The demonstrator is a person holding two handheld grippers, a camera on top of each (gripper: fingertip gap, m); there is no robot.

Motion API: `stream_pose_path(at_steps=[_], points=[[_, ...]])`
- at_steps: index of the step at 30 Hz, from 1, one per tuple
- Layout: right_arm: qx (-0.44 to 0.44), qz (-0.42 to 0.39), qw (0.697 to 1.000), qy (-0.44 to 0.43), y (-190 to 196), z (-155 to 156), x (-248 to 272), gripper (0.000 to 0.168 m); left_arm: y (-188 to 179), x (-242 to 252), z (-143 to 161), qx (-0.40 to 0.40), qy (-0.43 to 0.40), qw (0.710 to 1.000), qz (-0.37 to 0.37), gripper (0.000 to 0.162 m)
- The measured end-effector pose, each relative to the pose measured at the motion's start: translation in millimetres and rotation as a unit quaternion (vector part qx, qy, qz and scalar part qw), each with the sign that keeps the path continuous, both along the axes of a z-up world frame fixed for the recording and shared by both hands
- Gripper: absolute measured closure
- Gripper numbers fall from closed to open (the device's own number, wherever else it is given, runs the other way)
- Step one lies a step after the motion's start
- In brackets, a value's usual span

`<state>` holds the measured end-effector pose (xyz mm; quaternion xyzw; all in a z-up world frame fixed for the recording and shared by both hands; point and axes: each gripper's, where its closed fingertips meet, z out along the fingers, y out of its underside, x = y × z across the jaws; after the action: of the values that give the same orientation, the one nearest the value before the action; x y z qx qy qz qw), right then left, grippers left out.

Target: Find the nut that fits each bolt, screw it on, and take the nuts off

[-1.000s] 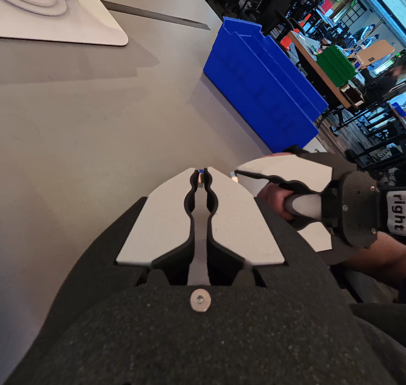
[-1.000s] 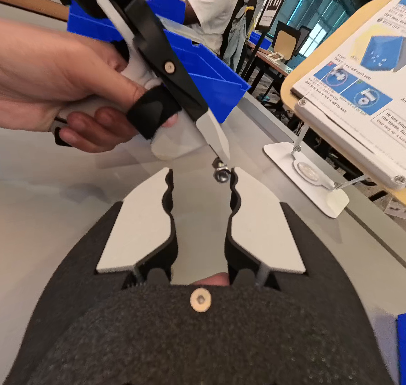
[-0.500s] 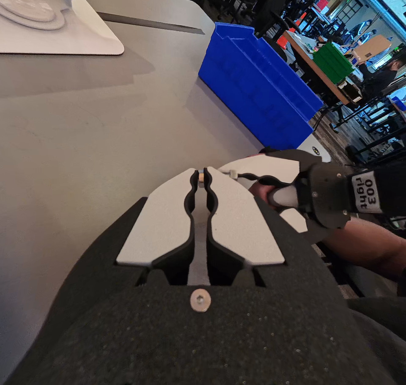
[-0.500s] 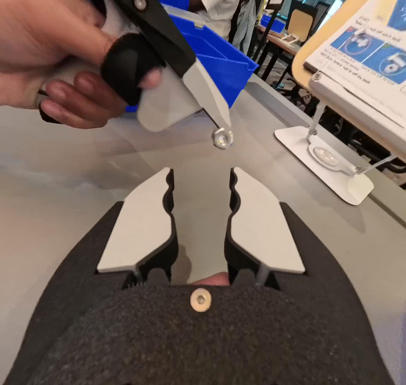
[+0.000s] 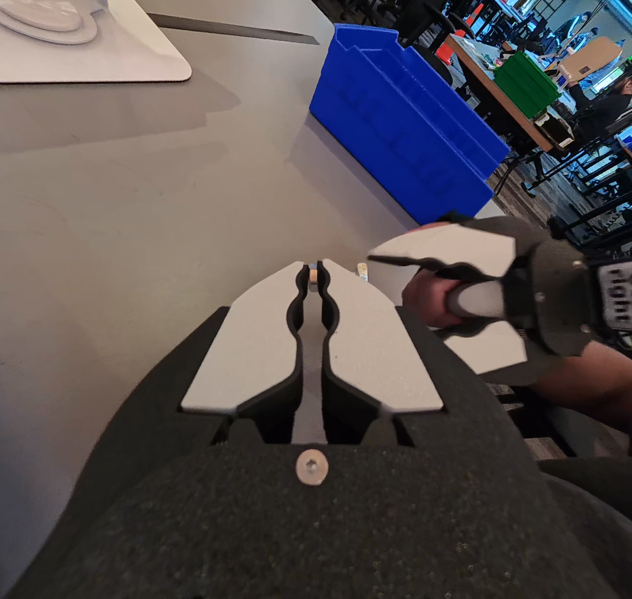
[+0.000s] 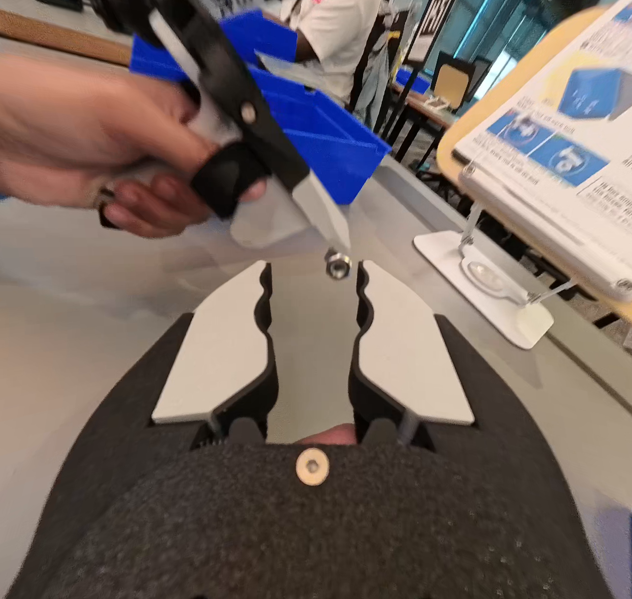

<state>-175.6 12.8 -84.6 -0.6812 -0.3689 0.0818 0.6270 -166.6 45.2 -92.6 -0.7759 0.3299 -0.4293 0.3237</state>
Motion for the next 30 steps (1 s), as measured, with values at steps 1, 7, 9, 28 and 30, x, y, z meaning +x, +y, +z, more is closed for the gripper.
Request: stream_pose_path(at_steps=[1,7,9,28,30], points=[[0.009,0.003,1.0,-0.001,-1,6,-2,0.121,-1,1,-1,-0.001,0.001,1.0,-0.002,0.158],[-0.049,-0.002,0.999,-0.016,3,-37,2,0.119,1,-1,5,0.011,0.0,1.0,0.001,0.157],[-0.03,-0.008,0.999,-0.016,3,-27,5,0.12,3,-1,3,0.011,0.001,1.0,0.004,0.158],[-0.034,0.002,0.999,-0.007,2,-19,-1,0.117,-4,3,7,0.016,0.003,1.0,-0.009,0.158],[-0.054,-0.001,0.998,-0.012,2,-34,2,0.118,-4,2,10,0.015,-0.004,1.0,-0.013,0.158]])
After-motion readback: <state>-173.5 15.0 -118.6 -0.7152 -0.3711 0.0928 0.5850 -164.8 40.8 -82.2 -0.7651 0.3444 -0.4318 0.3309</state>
